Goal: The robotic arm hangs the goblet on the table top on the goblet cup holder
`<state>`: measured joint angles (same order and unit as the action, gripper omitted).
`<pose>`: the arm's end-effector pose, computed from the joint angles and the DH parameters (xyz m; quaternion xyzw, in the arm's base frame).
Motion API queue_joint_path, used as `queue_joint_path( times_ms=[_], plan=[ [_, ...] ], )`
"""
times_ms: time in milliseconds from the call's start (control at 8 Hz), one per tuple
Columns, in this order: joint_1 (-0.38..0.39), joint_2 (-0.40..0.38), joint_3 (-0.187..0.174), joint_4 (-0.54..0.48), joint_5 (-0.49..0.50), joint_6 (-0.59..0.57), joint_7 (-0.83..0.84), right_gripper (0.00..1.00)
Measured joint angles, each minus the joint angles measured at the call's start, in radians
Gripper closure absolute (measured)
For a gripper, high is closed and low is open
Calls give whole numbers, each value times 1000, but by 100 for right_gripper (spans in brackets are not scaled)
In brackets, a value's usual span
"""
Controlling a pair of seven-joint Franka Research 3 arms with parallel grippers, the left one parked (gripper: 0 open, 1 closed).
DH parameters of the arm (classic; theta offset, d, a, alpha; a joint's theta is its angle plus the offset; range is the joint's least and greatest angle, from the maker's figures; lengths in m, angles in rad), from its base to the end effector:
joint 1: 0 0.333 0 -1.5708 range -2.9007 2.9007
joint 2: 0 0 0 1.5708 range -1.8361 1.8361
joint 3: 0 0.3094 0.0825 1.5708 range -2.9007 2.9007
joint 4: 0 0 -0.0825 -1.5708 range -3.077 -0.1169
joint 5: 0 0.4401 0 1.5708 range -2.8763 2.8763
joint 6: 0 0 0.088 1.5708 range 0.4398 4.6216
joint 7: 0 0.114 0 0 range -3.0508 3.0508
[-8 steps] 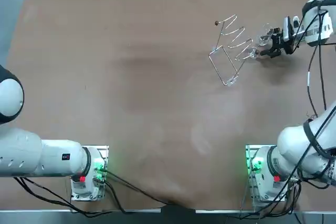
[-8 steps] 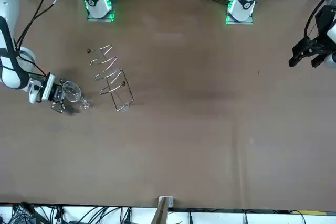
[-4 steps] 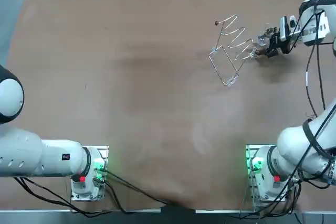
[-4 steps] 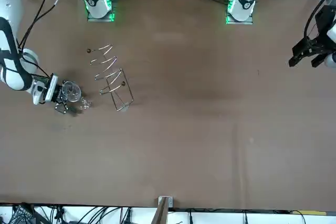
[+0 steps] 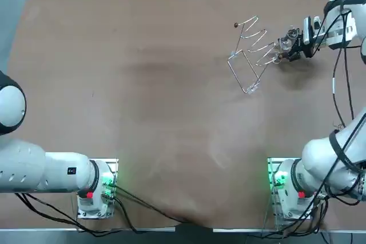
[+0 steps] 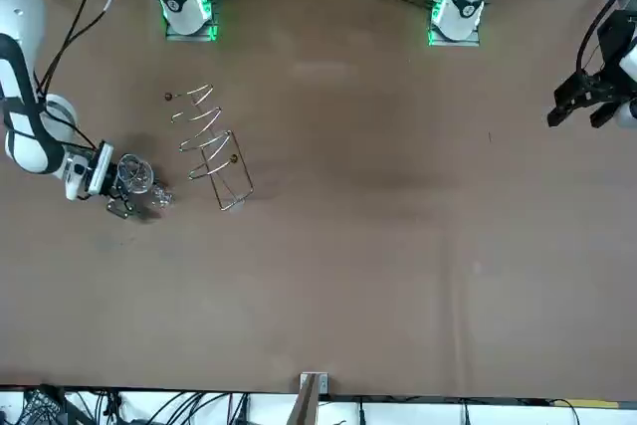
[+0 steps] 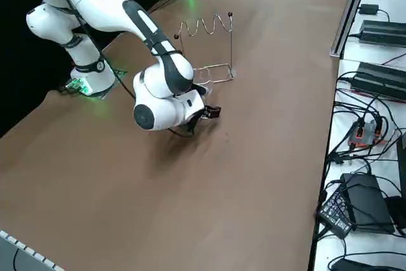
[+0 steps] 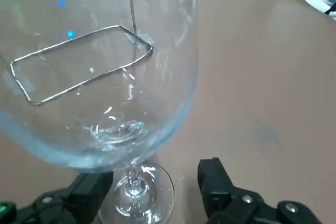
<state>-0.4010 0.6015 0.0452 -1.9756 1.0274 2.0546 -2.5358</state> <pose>0.5740 -0.1568 0.0882 -0.6821 -0.5865 -0.3416 0.2722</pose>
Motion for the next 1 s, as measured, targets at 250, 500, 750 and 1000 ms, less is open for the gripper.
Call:
queue_joint_path(
  times_ms=[250, 500, 750, 1000],
  plan=[
    [0, 6, 0, 0, 2, 4, -7, 0],
    [0, 9, 0, 0, 5, 8, -9, 0],
    [1, 9, 0, 0, 12, 10, -11, 0],
    [10, 9, 0, 0, 24, 12, -14, 0]
  ],
)
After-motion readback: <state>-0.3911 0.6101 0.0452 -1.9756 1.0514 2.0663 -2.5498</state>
